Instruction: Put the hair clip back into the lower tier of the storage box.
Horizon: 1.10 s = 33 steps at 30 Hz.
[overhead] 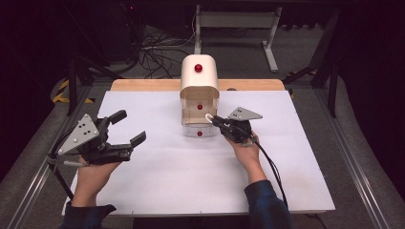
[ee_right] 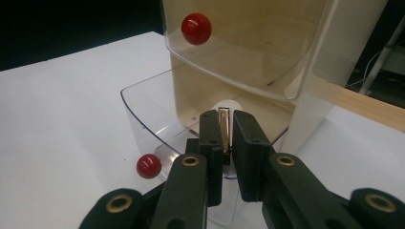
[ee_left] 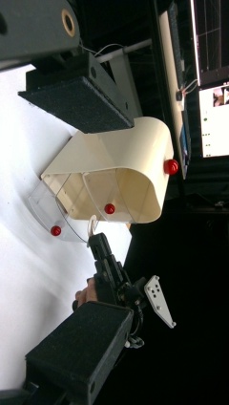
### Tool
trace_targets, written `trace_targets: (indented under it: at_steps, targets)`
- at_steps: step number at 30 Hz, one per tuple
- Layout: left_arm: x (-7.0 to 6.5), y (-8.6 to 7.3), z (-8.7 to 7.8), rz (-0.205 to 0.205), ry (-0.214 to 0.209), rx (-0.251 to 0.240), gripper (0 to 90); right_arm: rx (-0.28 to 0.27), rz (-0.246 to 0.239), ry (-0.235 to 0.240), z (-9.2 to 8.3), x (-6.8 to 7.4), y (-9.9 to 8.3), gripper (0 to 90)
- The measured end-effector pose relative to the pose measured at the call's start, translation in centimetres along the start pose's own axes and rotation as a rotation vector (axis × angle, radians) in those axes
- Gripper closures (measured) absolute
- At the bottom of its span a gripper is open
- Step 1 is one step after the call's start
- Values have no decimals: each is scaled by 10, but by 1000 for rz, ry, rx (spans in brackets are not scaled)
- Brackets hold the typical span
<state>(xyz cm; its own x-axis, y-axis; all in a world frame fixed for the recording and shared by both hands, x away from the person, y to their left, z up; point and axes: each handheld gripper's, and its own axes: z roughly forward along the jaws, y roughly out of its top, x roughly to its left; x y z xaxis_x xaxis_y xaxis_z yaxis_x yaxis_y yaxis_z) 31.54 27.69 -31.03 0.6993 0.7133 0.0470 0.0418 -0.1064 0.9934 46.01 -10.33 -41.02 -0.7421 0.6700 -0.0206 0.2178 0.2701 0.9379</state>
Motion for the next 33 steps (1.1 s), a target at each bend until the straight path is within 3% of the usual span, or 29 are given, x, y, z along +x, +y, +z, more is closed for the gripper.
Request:
trace_targets:
  at_steps: [14, 27, 33]
  targets:
    - [0, -1, 2, -3, -4, 4, 115, 20, -24, -10, 8, 3, 1, 818]
    - [-1, -1, 3, -2, -5, 8, 115, -7, -9, -19, -3, 0, 5, 621]
    - [-2, -1, 3, -2, -4, 11, 113, -38, 2, -24, -10, 0, 7, 578]
